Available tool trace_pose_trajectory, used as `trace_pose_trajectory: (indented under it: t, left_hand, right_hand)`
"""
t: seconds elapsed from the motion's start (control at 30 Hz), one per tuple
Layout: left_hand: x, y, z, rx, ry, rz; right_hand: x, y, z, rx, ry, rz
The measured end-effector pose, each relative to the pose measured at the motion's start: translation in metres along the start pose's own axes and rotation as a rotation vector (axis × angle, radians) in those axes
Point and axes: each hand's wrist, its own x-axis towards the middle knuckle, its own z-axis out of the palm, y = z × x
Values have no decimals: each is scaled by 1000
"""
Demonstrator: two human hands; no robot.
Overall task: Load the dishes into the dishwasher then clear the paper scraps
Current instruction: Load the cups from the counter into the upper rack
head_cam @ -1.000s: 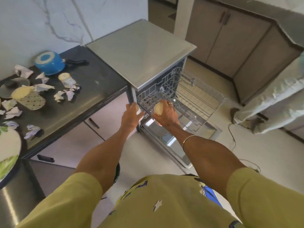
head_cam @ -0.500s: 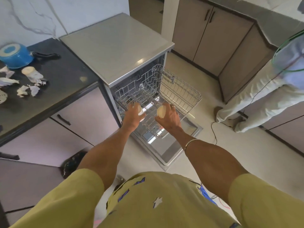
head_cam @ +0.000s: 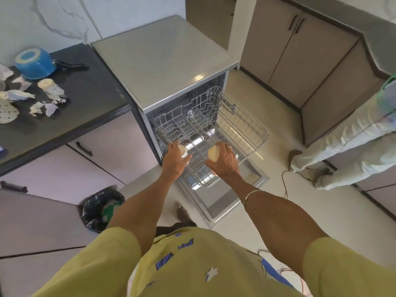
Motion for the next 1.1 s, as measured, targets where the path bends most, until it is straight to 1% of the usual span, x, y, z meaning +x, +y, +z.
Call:
trace_pose_trajectory:
  t: [0.23, 0.43, 0.53, 0.63, 0.8, 0.97, 1.1]
  left_hand:
    - [49, -14, 6, -1, -10, -20]
    - [95, -26, 6, -67, -31, -124]
    - [117, -30, 1, -99, -55, -188]
    - [137, -34, 0, -113, -70, -194]
    - [169, -40, -7, -137, -24, -216]
    - [202, -51, -1, -101, 2, -244]
    - [239, -72, 18, 21, -31, -237]
  right_hand:
    - [36, -9, 16, 20, -64, 45]
    - [78, -20, 31, 4, -117, 67]
    - [97, -27, 40, 29, -112, 97]
    - [115, -35, 46, 28, -132, 141]
    - [145, -51, 59, 65, -202, 140]
    - [177, -60, 70, 100, -295, 165]
    - [207, -54, 96, 87, -353, 129]
